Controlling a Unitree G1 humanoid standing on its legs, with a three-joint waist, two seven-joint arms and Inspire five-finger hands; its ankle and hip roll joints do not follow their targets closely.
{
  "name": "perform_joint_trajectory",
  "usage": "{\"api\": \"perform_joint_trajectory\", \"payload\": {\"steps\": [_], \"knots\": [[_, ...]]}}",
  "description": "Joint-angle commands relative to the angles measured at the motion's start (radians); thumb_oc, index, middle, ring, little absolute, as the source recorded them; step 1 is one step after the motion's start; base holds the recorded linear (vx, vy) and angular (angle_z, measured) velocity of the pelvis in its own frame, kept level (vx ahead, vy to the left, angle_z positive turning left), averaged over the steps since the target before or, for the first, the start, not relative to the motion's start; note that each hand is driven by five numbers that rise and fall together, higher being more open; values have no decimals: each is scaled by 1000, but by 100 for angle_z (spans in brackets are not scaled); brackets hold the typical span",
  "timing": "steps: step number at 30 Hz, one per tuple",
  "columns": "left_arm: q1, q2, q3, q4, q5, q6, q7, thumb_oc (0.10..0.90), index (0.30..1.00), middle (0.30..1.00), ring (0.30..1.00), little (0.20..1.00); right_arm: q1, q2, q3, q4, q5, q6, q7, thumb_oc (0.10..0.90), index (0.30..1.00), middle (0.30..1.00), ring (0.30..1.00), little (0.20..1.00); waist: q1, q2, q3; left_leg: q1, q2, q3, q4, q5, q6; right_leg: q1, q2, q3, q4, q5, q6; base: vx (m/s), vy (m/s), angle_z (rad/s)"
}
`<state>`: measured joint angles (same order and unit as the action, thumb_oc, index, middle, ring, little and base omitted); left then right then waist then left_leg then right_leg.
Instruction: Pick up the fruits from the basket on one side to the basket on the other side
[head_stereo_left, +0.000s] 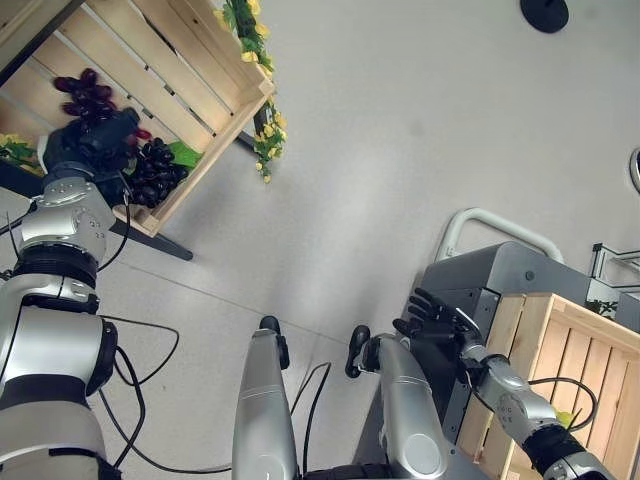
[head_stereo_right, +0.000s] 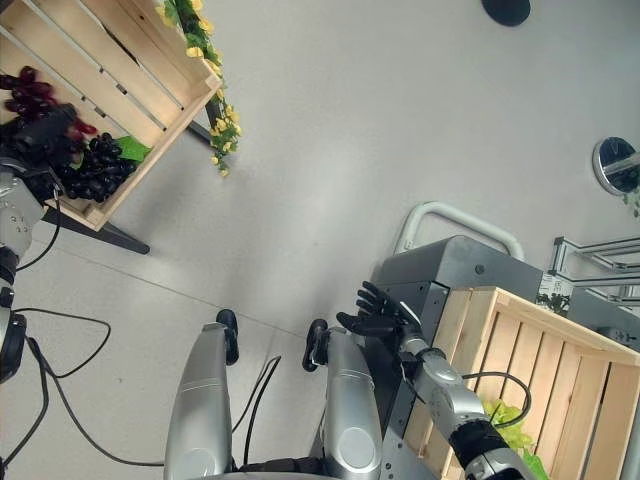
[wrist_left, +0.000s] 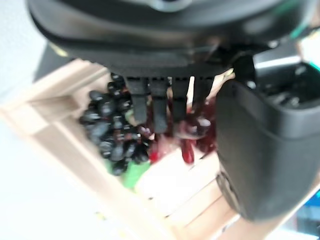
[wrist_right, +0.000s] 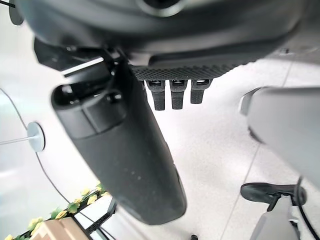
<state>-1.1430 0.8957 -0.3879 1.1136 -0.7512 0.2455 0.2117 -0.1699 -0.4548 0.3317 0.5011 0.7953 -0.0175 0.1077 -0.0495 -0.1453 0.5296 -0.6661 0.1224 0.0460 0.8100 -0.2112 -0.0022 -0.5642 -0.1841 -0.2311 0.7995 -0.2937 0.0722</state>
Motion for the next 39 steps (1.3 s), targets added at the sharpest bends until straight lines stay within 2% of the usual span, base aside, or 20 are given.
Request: {"api": "perform_joint_trajectory", "payload": {"steps": [1,2,3,5,7,10,14,18,21,22,24,25,26,28,30,31,33,36,39], "knots": [[-186,170,-44,25,195,19,18,800,900,900,900,900,15,-13,-29,-72,66,-86,-39,800,900,900,900,900,12,3,-10,149,-21,51,-90,-59,61,60,11,60,-42,169,24,0,-66,2],[-195,174,-58,35,220,35,14,800,900,900,900,900,15,-15,-27,-75,71,-86,-42,800,900,900,900,900,12,2,-10,150,-21,51,-92,-58,61,63,11,58,-45,172,25,-3,-87,1],[-215,182,-87,54,261,77,-13,800,900,900,900,900,14,-17,-27,-76,81,-82,-45,800,900,900,900,900,12,2,-10,153,-19,51,-96,-56,61,66,11,55,-48,172,25,-7,-70,1],[-231,189,-111,68,295,97,-18,800,900,900,900,900,15,-15,-27,-75,86,-82,-45,800,900,900,900,900,11,1,-10,157,-19,53,-100,-54,62,70,11,53,-53,175,25,-2,-47,3],[-253,202,-153,87,416,140,-46,800,900,900,900,900,17,-14,-26,-73,94,-81,-40,800,900,900,900,900,9,5,-10,166,-21,55,-107,-52,63,78,8,50,-59,177,23,4,-16,1],[-264,212,-193,89,520,170,-73,800,900,900,900,900,19,-13,-21,-79,95,-80,-43,800,900,900,900,900,8,12,-10,180,-23,59,-116,-48,62,89,4,49,-69,178,22,0,0,0],[-272,223,-225,72,614,194,-66,800,900,900,900,900,20,-15,-20,-84,99,-77,-50,800,900,900,900,900,8,19,-14,192,-29,61,-124,-45,62,100,-1,46,-79,177,20,0,0,0],[-275,229,-222,64,628,189,-4,800,900,900,900,900,28,-7,-26,-71,92,-82,-46,800,900,900,900,900,8,22,-18,200,-31,63,-124,-47,62,107,-5,44,-80,175,18,11,-7,-2],[-277,236,-196,48,577,126,159,800,900,900,900,900,44,2,-26,-61,92,-88,-37,800,900,900,900,900,7,18,-24,211,-32,64,-127,-49,62,115,-5,43,-82,171,17,13,-11,0],[-276,237,-192,46,563,116,174,800,900,900,900,900,45,2,-27,-59,93,-89,-36,800,900,900,900,900,7,18,-24,212,-32,64,-128,-49,62,116,-5,42,-82,171,17,0,0,0],[-258,235,-140,27,446,63,235,800,900,900,900,900,59,10,-26,-56,93,-97,-32,800,900,900,900,900,9,13,-28,218,-31,64,-128,-51,61,121,-4,40,-83,165,15,36,-46,0],[-237,225,-95,10,366,12,268,800,900,900,900,900,65,24,-28,-51,84,-101,-31,800,900,900,900,900,11,9,-32,222,-32,64,-127,-53,60,126,-3,40,-86,163,15,36,-51,1],[-224,221,-73,1,343,-9,275,800,900,900,900,900,67,26,-27,-50,81,-103,-31,800,900,900,900,900,10,10,-34,224,-33,64,-128,-54,60,129,-2,39,-88,161,15,28,-47,1],[-203,201,-26,-26,293,-103,285,800,900,900,900,900,72,35,-24,-48,79,-109,-33,800,900,900,900,900,9,7,-37,230,-34,62,-130,-57,59,132,2,42,-86,157,14,17,-37,2],[-167,166,25,-102,230,-273,268,800,900,900,900,900,82,51,-25,-41,75,-119,-27,800,900,900,900,900,10,3,-46,242,-35,66,-139,-60,59,141,3,41,-95,155,13,17,-48,2],[-136,149,50,-145,217,-295,272,800,900,900,900,900,88,54,-25,-40,72,-122,-25,800,900,900,900,900,11,5,-50,248,-36,68,-143,-59,58,145,4,41,-98,155,13,15,-53,1],[-22,76,111,-314,141,-399,204,800,900,900,900,900,103,78,-32,-44,60,-130,-24,800,900,900,900,900,19,5,-61,270,-40,71,-160,-60,57,162,3,38,-111,158,15,9,-63,2],[111,-6,171,-445,49,-466,92,800,900,900,900,900,116,102,-44,-50,48,-131,-28,800,900,900,900,900,27,9,-80,304,-43,71,-181,-60,57,188,-2,37,-128,162,17,21,-60,1],[194,-76,208,-502,-10,-494,-13,800,900,900,900,900,115,119,-54,-53,32,-127,-33,800,900,900,900,900,29,14,-99,339,-46,73,-201,-59,57,217,-6,41,-149,166,18,-3,-24,-2]]}}
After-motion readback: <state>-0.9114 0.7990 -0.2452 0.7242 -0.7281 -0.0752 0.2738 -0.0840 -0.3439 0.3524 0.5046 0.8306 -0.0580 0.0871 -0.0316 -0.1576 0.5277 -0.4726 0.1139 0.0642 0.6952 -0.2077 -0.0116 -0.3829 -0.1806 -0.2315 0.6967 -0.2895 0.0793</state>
